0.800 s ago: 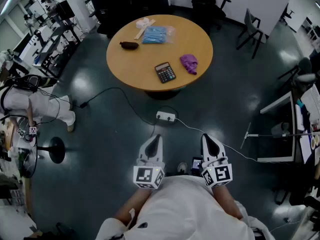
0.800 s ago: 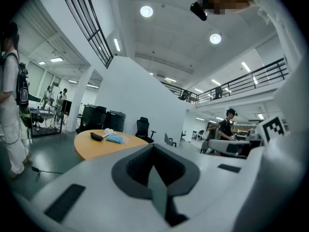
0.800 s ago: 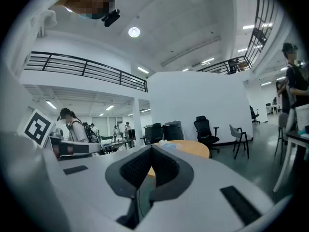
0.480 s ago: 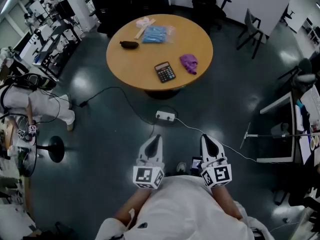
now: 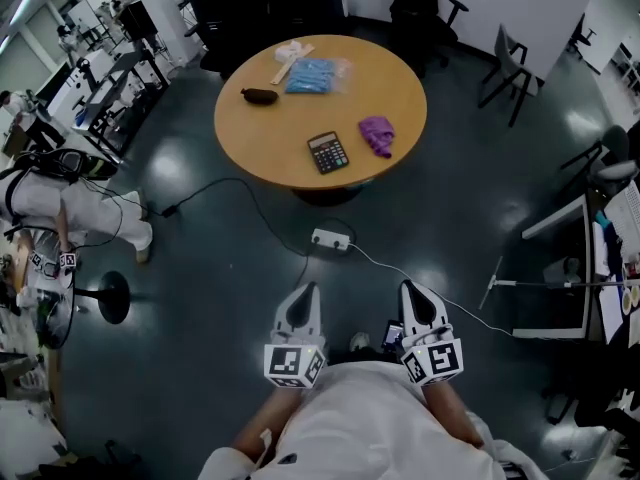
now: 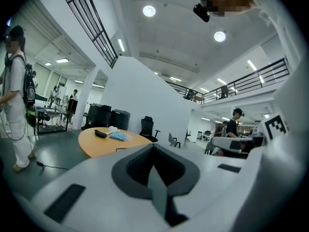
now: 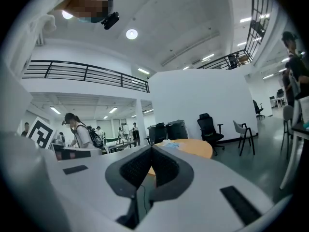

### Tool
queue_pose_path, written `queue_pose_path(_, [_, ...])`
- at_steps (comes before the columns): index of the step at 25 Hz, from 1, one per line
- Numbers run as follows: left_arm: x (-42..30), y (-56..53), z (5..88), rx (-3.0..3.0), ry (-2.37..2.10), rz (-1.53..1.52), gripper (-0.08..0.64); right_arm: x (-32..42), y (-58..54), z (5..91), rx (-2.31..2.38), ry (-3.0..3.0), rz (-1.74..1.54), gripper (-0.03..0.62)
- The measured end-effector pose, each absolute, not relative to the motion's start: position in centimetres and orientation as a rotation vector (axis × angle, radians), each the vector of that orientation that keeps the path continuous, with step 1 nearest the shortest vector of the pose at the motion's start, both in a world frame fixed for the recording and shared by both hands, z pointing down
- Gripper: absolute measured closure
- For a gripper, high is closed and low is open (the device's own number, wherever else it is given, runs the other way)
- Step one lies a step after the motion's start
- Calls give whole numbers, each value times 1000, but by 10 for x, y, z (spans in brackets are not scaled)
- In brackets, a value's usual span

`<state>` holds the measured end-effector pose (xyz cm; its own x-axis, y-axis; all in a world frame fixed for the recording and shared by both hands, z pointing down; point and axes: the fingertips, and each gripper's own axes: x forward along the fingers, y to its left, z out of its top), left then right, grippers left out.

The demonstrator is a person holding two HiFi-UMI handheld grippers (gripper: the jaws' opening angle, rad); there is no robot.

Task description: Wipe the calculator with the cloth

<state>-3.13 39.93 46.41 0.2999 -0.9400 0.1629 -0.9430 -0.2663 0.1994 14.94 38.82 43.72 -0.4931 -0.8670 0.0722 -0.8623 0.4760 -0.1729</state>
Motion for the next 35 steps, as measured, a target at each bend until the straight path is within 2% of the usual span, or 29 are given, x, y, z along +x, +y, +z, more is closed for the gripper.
queue_pose_path(10, [-33, 381, 481, 2256, -1757, 75, 552, 161, 348, 436, -1524, 2701, -257, 577])
queue_pose_path(18, [-50, 277, 491, 2287, -1705, 53, 552, 138, 263, 443, -1566, 2689, -246, 577])
queue_pose_path(27, [-101, 124, 501, 2346, -1579, 81, 554, 88, 127, 433, -1615, 2644, -207, 577])
queue_pose_path(35, [-131, 43, 503, 2361, -1495, 103, 552, 65, 56, 422, -1685, 2567, -257, 577])
